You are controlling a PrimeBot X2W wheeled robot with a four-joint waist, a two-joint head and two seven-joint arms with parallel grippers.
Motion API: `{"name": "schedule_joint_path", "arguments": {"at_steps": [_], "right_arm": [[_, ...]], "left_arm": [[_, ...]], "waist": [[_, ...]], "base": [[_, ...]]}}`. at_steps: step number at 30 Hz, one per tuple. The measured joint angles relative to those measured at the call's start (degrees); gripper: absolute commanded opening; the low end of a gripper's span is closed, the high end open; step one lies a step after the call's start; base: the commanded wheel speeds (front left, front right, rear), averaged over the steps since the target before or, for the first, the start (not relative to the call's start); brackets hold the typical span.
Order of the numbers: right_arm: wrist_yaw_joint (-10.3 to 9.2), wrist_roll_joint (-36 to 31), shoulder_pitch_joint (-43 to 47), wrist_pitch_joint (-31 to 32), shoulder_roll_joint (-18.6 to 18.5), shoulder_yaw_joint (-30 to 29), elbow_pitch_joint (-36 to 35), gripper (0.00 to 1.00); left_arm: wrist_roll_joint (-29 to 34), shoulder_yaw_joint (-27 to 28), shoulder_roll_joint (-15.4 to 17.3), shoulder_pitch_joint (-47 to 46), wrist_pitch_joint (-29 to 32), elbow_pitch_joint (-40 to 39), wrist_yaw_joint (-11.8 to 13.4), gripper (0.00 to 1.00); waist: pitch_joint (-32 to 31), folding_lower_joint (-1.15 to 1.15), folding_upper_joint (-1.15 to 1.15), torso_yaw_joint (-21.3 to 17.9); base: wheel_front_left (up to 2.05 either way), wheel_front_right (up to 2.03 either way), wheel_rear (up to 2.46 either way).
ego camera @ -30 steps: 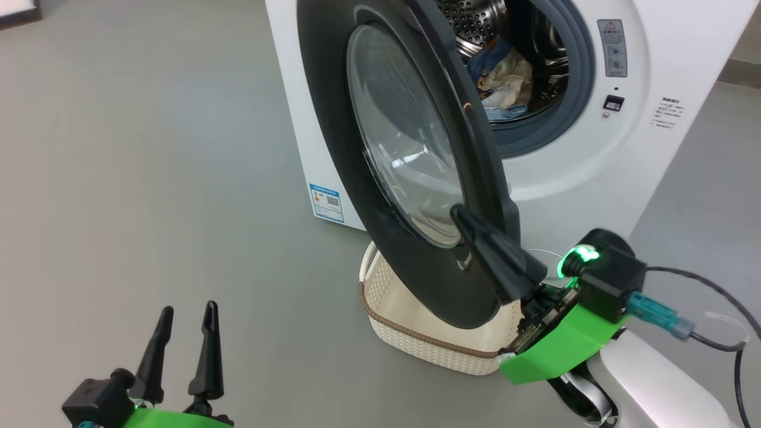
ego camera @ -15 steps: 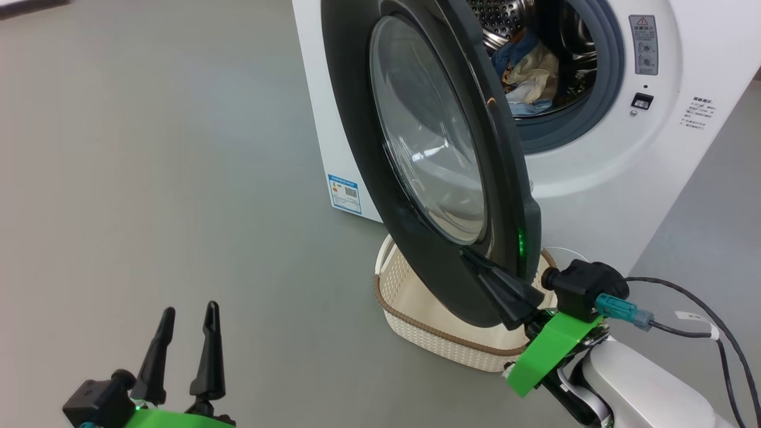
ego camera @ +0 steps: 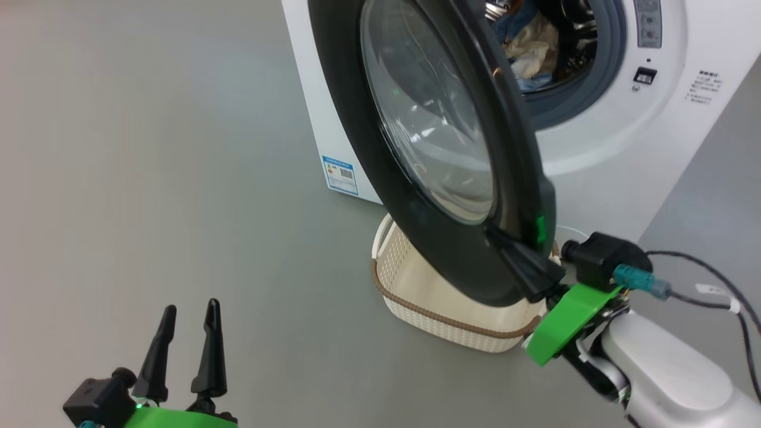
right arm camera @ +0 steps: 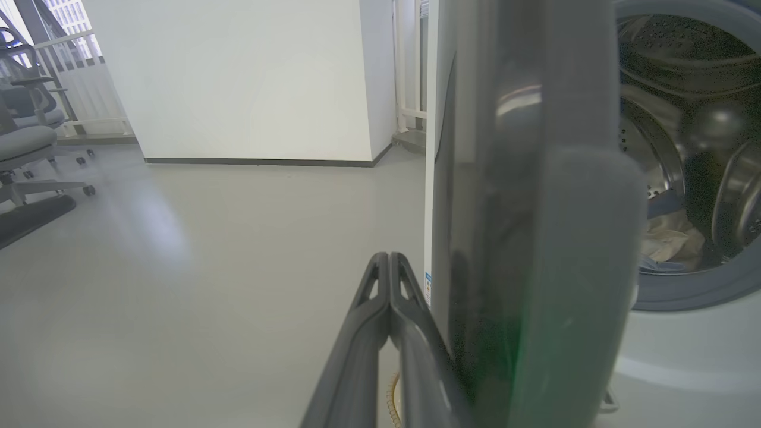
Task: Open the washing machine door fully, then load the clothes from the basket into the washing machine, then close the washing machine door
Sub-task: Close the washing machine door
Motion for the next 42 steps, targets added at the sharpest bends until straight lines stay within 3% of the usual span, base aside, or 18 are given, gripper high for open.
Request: {"name": "schedule_joint_path", "arguments": {"at_steps": [18, 42], "right_arm": [[0.00, 1.26, -12.50, -0.01, -5.67, -5.54, 7.34, 0.00], [0.00, 1.88, -33.49, -0.01, -9.48, -6.25, 17.82, 0.00]], "left_arm": [[-0.44, -0.48, -1.16, -4.76, -0.01, -1.83, -0.01, 1.00], [-0.44, -1.55, -1.63, -9.82, -0.01, -3.13, -0.24, 1.00]], "waist": [[9.92, 0.00, 0.00, -1.89], [20.62, 0.00, 0.00, -0.82]], "base": [[0.00, 0.00, 0.00], [0.00, 0.00, 0.00]]}}
